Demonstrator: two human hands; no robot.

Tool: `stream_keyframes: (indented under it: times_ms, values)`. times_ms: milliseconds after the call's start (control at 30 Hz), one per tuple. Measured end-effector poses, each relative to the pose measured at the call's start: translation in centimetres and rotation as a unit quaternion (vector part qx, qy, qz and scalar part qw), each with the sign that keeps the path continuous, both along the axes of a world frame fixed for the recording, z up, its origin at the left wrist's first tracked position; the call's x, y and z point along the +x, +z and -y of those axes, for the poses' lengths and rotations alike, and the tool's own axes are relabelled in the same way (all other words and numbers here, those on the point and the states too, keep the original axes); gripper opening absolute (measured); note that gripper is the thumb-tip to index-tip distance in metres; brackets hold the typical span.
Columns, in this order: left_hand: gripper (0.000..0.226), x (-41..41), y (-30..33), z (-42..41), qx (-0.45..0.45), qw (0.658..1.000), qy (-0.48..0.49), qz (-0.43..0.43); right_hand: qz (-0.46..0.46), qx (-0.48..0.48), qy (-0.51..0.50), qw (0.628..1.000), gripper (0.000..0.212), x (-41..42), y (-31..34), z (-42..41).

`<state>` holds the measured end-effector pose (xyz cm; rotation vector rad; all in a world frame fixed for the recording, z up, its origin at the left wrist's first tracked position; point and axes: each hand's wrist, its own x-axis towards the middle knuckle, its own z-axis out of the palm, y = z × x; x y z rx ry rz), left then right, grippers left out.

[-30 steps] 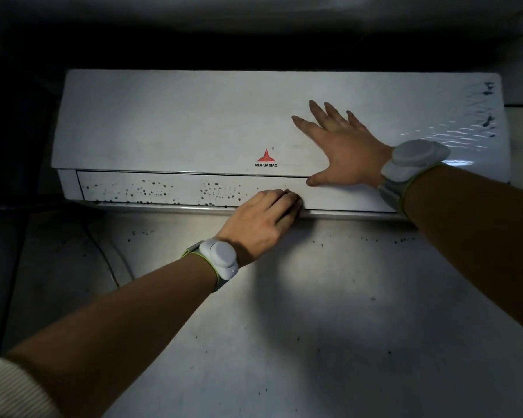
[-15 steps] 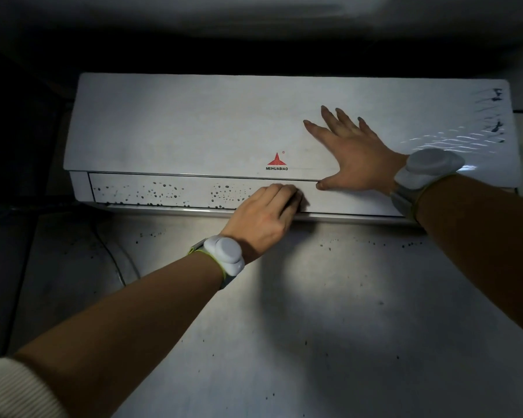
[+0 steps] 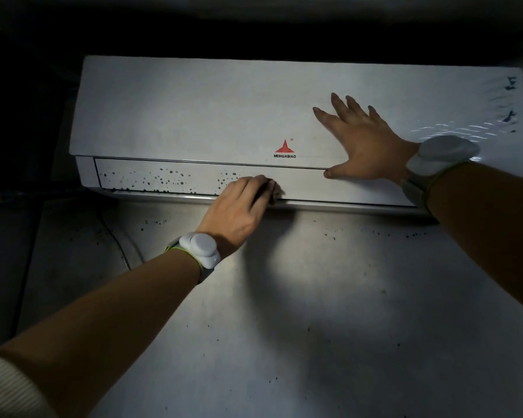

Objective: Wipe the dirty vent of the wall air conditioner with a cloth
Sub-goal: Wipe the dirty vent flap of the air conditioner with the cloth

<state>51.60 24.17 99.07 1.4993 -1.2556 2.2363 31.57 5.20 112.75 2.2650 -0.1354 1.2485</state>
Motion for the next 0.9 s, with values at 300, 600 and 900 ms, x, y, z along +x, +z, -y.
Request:
stream_keyframes:
  times_ms: [300,600,900]
  values:
    - [0.031,-2.9,1.1,2.2,0.015,0.998,-0.063,-0.024,0.007,0.003,0.013,1.0,0.123,0.3,0.2,0.6]
    - [0.033,-2.8,0.2,1.4,0.037,0.999,-0.017,-0.012,0.012,-0.009,0.022,1.0,0.121,0.5,0.3,1.1]
    - [0.035,0.4,0.2,-1.4,0.029,0.999,0.027,-0.001,0.013,0.0,0.036,0.999,0.121,0.5,0.3,1.4]
